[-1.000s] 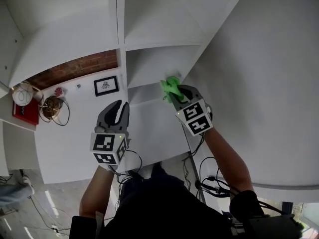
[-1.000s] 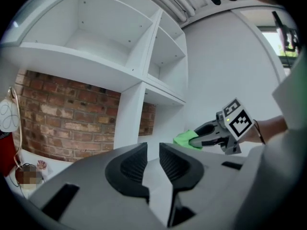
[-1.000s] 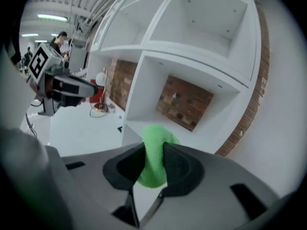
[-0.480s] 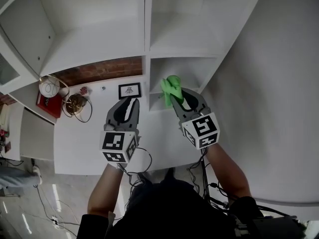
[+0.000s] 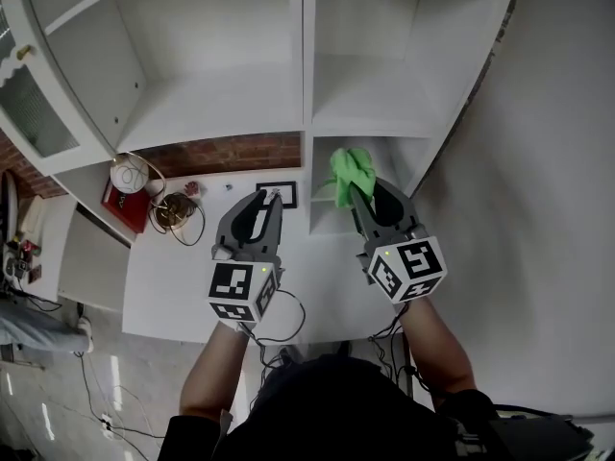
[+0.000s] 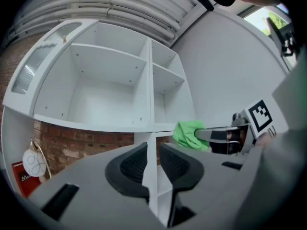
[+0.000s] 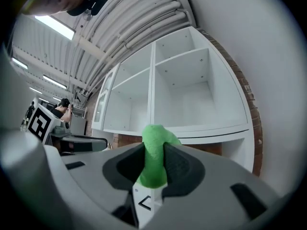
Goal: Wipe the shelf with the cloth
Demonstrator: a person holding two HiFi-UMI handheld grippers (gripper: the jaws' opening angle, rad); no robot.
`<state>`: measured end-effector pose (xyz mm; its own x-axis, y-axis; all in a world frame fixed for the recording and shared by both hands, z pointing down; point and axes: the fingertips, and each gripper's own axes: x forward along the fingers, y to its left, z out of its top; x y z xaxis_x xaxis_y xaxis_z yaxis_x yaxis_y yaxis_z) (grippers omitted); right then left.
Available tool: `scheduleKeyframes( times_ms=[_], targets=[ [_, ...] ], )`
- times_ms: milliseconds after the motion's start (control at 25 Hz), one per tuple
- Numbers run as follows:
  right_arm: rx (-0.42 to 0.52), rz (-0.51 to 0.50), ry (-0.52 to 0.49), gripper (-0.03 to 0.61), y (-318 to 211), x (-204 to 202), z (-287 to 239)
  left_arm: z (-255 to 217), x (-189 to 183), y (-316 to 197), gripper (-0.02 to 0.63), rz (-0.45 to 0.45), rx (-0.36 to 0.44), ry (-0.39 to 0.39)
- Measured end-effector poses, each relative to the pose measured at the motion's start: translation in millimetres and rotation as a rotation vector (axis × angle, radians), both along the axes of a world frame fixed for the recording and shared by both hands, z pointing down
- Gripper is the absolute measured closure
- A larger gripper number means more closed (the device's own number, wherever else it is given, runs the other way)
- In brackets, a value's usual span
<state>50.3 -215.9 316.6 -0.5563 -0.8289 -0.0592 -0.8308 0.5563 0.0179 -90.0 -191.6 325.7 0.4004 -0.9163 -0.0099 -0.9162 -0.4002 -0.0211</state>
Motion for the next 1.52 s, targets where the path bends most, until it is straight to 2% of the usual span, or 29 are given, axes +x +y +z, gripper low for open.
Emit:
scheduleKeyframes(
  times_ms=[240, 600, 1520],
  targets=[
    [0.055, -0.033, -0.047, 0.477, 9, -4, -24, -22, -6, 2, 0.537, -0.026, 0.053, 0.012],
    [0.096, -0.066, -0.039, 0.477, 11, -19, -43, -40, -10, 0, 0.537, -0.018, 0.088, 0.031],
    [0.138, -0.092, -0.04, 0.479, 13, -25, -51, -31, -19, -12, 0.537, -0.028, 0.052, 0.034]
  ],
)
